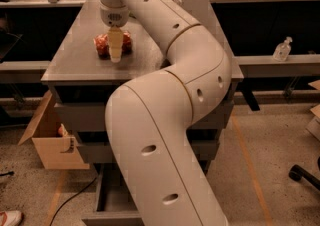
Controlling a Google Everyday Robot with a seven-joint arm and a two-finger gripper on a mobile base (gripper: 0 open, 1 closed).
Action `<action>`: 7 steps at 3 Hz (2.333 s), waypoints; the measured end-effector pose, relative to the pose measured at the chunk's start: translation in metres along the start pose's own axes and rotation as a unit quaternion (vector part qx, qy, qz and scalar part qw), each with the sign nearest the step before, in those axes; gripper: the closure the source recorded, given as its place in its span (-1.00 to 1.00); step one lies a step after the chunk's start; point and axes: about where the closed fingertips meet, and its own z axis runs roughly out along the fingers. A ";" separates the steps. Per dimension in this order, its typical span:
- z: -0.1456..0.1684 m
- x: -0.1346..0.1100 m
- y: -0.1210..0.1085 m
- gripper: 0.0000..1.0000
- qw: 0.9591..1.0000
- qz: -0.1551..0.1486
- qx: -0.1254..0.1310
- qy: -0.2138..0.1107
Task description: Place coke can into bottom drawer
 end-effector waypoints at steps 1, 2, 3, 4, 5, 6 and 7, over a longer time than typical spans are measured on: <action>0.006 -0.006 0.001 -0.03 1.000 -0.005 -0.008 -0.011; 0.006 -0.008 0.001 0.43 1.000 -0.008 -0.010 -0.016; 0.005 -0.009 0.002 0.90 0.999 -0.005 -0.012 -0.033; -0.016 -0.003 0.005 1.00 0.997 -0.002 -0.003 -0.073; -0.043 0.012 0.017 1.00 0.993 -0.004 0.015 -0.119; -0.050 0.019 0.029 1.00 0.988 -0.007 0.026 -0.153; -0.062 0.023 0.050 1.00 0.979 -0.023 0.039 -0.199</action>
Offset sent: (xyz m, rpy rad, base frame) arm -0.0076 0.0015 0.0050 0.0010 0.0676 0.0337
